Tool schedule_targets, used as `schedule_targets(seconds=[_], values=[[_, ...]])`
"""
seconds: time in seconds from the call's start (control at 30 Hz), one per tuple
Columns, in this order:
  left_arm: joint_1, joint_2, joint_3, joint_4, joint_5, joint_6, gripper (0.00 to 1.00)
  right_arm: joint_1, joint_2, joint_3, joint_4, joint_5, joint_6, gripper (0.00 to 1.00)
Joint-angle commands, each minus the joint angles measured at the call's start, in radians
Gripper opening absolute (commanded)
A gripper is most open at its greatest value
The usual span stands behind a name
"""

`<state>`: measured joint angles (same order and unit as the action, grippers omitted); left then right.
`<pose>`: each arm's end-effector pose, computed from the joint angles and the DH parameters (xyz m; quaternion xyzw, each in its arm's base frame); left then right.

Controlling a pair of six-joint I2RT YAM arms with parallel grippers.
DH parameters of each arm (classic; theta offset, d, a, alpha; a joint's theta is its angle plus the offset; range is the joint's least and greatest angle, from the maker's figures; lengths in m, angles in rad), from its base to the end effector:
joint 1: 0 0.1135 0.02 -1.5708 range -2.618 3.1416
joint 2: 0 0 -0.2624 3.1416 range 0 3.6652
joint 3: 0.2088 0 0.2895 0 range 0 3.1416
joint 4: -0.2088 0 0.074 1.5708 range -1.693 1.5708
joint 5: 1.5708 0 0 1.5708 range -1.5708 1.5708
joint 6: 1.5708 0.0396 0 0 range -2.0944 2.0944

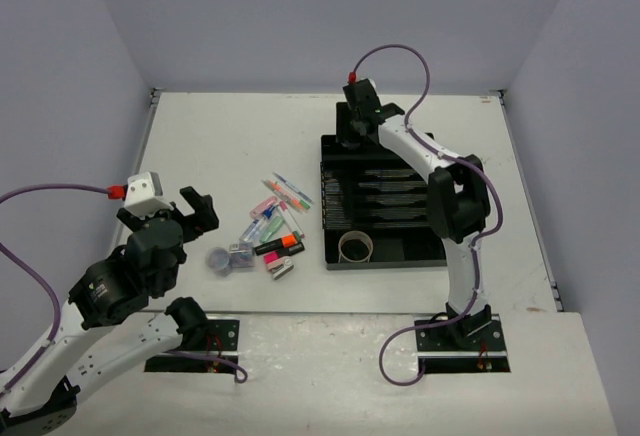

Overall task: Sort the stationery into containers
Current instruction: Place the stationery in the storage box.

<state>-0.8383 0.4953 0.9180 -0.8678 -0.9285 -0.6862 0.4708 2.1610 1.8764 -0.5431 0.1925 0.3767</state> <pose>0.0978 -0.0613 0.3671 -0.1808 0.7722 -0.0556 0.6066 0.4767 0.2341 0.2265 -0.0088 0.9281 0.0670 0.3662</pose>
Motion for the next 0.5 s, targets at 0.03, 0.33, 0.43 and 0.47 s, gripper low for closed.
schedule_targets(seconds=[0.03,0.33,0.43,0.47], values=[[0.005,0.009,-0.01,0.055,-0.004,0.023,1.0,-0.002,0.026,0.004,0.016,0.002,0.013,0.56],[0.004,-0.002,-0.014,0.062,0.002,0.029,1.0,-0.011,0.019,0.0,-0.001,0.0,0.003,0.89],[0.004,-0.007,-0.016,0.065,0.003,0.03,1.0,-0.01,-0.006,0.007,-0.015,0.002,0.007,0.95],[0.005,-0.008,-0.017,0.066,0.003,0.03,1.0,-0.008,-0.022,-0.001,-0.015,-0.004,0.01,0.95]])
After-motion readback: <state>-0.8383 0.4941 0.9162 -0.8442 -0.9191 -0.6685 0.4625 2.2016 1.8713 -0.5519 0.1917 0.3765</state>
